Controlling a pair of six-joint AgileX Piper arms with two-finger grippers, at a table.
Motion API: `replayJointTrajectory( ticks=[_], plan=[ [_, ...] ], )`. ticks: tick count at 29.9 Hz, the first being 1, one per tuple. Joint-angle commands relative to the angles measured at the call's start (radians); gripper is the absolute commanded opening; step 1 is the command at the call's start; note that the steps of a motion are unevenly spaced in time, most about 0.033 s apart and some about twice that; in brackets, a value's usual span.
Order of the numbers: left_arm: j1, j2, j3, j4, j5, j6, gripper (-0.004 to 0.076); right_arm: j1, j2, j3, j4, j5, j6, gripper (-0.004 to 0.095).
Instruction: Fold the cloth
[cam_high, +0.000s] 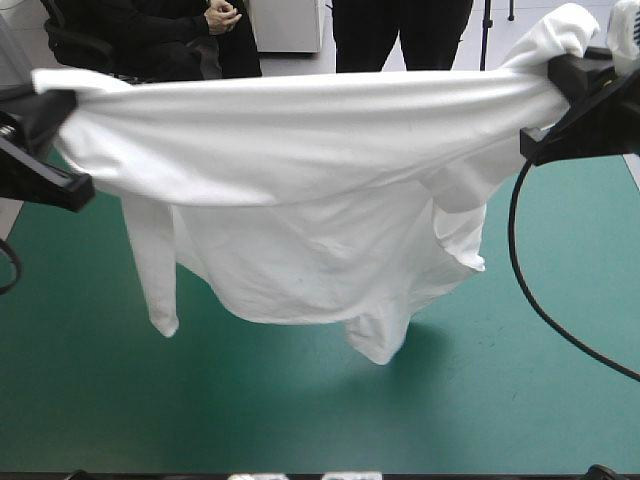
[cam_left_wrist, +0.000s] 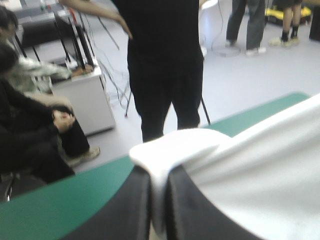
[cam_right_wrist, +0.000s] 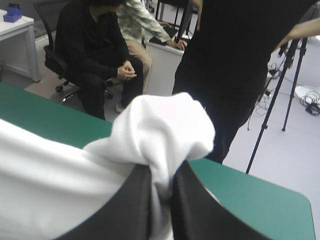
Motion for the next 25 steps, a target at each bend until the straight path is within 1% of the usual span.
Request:
replayJointTrajectory(
  ticks=[1,2,4,6,8,10,12,14,18,22,25],
  plan=[
    [-0.007,-0.017,0.183,0.022,-0.075,-0.05,-0.0017,-0.004,-0.044,0.129,-0.043,-0.003,0.046,-0.0017],
    [-0.007,-0.013,0.228,0.022,-0.086,-0.065,-0.0017,-0.004,-0.049,0.183,-0.043,-0.003,0.06,-0.0017],
    [-0.003,0.009,0.341,0.031,-0.14,-0.094,-0.0017,-0.004,-0.049,0.275,-0.043,-0.008,0.083,-0.0017],
    [-0.003,0.041,0.433,0.038,-0.215,-0.131,-0.0017,-0.004,-0.035,0.374,-0.043,-0.05,0.105,-0.0017],
    [-0.003,0.081,0.487,0.038,-0.269,-0.148,-0.0017,-0.004,-0.01,0.46,-0.043,-0.116,0.125,-0.0017],
    [-0.003,0.135,0.504,0.038,-0.281,-0.158,-0.0017,-0.005,0.029,0.515,-0.043,-0.189,0.142,-0.0018],
    [-0.003,0.204,0.504,0.05,-0.279,-0.158,-0.0017,-0.017,0.089,0.544,-0.032,-0.232,0.153,-0.0018],
    [-0.003,0.271,0.504,0.065,-0.289,-0.158,-0.0017,-0.054,0.155,0.545,0.021,-0.254,0.151,-0.0018],
    [-0.003,0.369,0.504,0.062,-0.322,-0.158,-0.0017,-0.153,0.283,0.545,0.177,-0.327,0.118,-0.0017],
    [-0.003,0.448,0.504,0.073,-0.372,-0.168,-0.0017,-0.261,0.388,0.545,0.334,-0.38,0.032,-0.0017],
    [-0.003,0.51,0.504,0.113,-0.395,-0.201,-0.0017,-0.325,0.457,0.545,0.411,-0.387,-0.035,-0.0017]
  ],
)
